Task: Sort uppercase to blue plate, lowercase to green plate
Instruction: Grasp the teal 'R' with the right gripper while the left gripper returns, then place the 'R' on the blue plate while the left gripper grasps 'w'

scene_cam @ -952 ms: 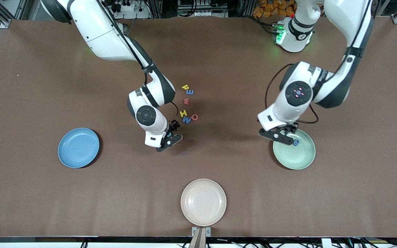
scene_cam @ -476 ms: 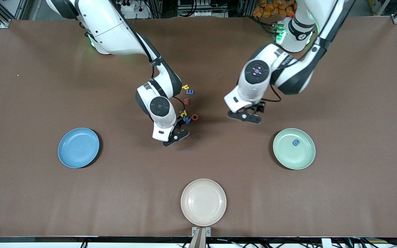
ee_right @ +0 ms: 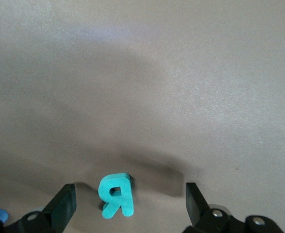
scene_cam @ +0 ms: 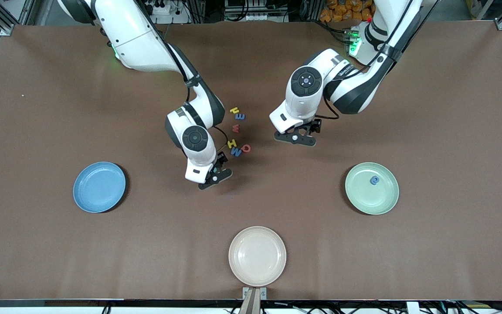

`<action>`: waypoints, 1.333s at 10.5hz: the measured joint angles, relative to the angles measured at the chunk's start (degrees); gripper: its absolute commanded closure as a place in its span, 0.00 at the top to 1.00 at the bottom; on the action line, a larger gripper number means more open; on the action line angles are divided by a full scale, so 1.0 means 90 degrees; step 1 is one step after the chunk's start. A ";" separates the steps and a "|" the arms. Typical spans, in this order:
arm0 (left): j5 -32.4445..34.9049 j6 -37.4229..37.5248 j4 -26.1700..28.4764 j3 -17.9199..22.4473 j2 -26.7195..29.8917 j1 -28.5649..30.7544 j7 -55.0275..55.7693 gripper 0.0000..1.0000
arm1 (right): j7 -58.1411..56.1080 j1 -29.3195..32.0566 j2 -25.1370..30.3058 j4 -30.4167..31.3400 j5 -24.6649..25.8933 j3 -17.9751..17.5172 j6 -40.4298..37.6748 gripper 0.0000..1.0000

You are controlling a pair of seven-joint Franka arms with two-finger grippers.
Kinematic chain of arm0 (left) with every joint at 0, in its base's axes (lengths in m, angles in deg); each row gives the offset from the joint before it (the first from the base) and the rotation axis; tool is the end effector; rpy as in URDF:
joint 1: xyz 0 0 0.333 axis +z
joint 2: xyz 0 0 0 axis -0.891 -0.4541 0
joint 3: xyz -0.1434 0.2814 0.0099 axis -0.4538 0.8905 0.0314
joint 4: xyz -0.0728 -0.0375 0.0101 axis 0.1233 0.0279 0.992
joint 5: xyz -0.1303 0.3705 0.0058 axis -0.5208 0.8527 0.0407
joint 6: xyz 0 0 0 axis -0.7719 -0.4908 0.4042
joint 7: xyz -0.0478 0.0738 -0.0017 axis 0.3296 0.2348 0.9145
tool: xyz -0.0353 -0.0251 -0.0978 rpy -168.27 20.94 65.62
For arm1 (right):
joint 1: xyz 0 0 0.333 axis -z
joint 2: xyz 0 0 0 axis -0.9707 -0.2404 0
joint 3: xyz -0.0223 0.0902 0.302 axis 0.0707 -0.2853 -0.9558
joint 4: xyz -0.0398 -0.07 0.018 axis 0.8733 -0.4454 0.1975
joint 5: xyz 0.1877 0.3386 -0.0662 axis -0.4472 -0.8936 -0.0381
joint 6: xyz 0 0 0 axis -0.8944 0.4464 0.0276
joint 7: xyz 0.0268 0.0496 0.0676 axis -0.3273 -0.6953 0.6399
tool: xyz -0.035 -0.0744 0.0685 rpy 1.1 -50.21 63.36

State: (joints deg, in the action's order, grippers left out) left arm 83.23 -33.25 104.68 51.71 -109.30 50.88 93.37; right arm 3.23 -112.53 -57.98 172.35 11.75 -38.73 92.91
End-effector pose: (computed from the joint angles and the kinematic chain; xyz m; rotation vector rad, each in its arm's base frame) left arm 0.4570 -0.3972 0.3208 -3.0652 0.3729 0.1922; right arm 0.5584 0.3667 0.1748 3.0030 0.7619 -0.0724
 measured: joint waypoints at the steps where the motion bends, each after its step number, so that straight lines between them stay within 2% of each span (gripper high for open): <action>1: 0.0000 0.0000 0.0000 -0.0010 -0.0009 -0.0001 0.0000 1.00 | 0.0001 0.0000 0.0000 0.0013 0.0000 0.0000 0.0000 1.00; 3: 0.0000 0.0000 0.0001 -0.0024 -0.0011 -0.0014 0.0000 1.00 | 0.0003 0.0000 0.0000 0.0037 0.0000 0.0000 0.0002 0.15; 4: 0.0000 0.0000 0.0001 -0.0029 -0.0011 -0.0021 0.0000 1.00 | 0.0007 0.0000 0.0000 0.0047 0.0000 0.0000 0.0005 0.00; 10: 0.0000 -0.0007 -0.0033 -0.0055 -0.0011 -0.0173 0.0190 1.00 | 0.0096 0.0163 0.0086 0.0044 -0.0007 0.0017 0.0031 0.00; 14: -0.0010 -0.0251 -0.0034 -0.0297 -0.0132 -0.0424 0.1032 1.00 | -0.0235 0.1474 0.0579 0.0001 0.0011 0.0074 -0.0141 0.00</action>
State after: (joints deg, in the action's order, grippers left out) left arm 83.13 -35.50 104.37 49.04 -110.49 47.07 102.65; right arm 1.12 -99.25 -52.77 172.35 11.85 -38.06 91.64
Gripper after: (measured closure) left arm 0.000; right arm 0.714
